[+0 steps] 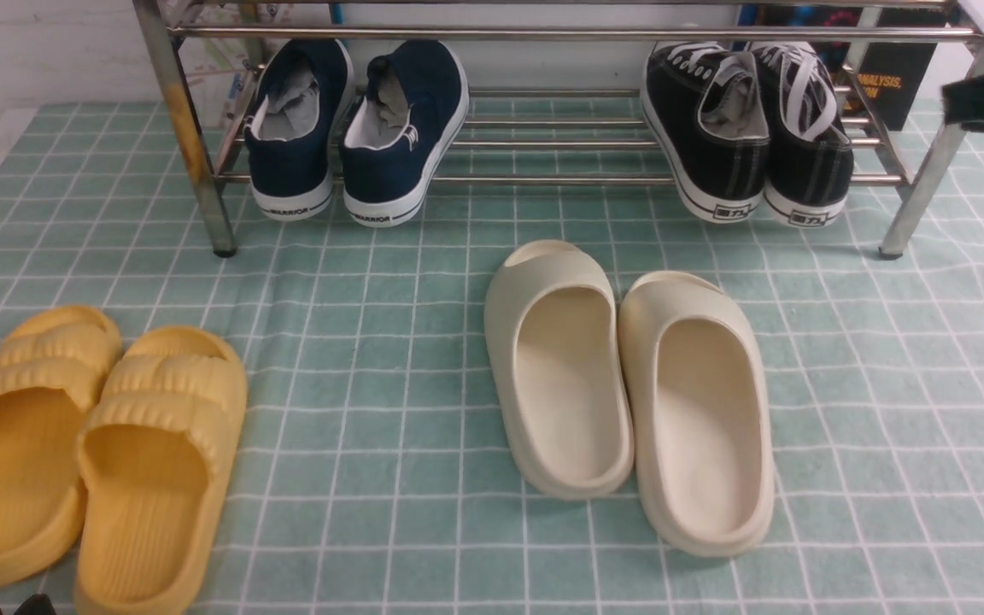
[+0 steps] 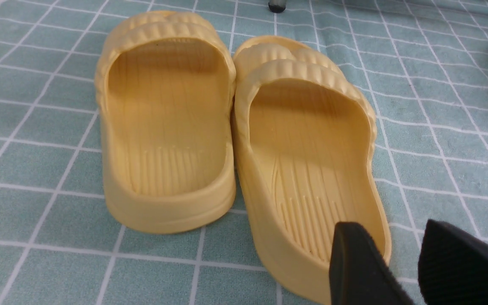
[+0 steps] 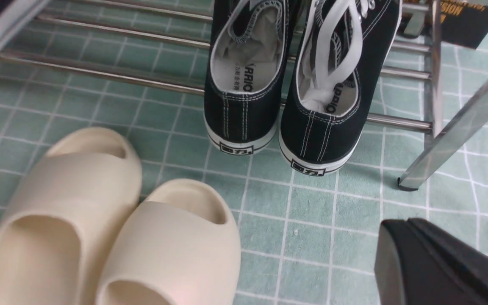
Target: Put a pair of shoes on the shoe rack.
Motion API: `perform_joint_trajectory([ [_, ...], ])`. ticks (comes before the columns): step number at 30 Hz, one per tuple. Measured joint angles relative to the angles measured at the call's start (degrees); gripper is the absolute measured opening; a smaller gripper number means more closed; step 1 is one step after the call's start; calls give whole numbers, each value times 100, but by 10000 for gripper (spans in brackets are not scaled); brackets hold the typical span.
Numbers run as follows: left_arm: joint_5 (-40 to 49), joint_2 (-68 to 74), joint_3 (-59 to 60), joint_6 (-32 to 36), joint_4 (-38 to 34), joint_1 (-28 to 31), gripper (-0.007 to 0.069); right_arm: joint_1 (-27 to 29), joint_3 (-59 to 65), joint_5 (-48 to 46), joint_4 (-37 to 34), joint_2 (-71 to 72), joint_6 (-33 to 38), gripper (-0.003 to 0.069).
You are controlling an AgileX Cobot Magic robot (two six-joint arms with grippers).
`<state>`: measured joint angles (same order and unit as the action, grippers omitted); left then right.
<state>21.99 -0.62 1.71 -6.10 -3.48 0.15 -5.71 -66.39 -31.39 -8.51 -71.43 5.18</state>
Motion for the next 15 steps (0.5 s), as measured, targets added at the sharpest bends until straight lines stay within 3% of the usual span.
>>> perform_joint_trajectory([
  [7, 0, 0, 0, 0, 0, 0, 239, 0, 1066, 87, -146, 1833, 6, 8],
  [15, 0, 0, 0, 0, 0, 0, 239, 0, 1526, -883, -310, 3223, -1, 13],
])
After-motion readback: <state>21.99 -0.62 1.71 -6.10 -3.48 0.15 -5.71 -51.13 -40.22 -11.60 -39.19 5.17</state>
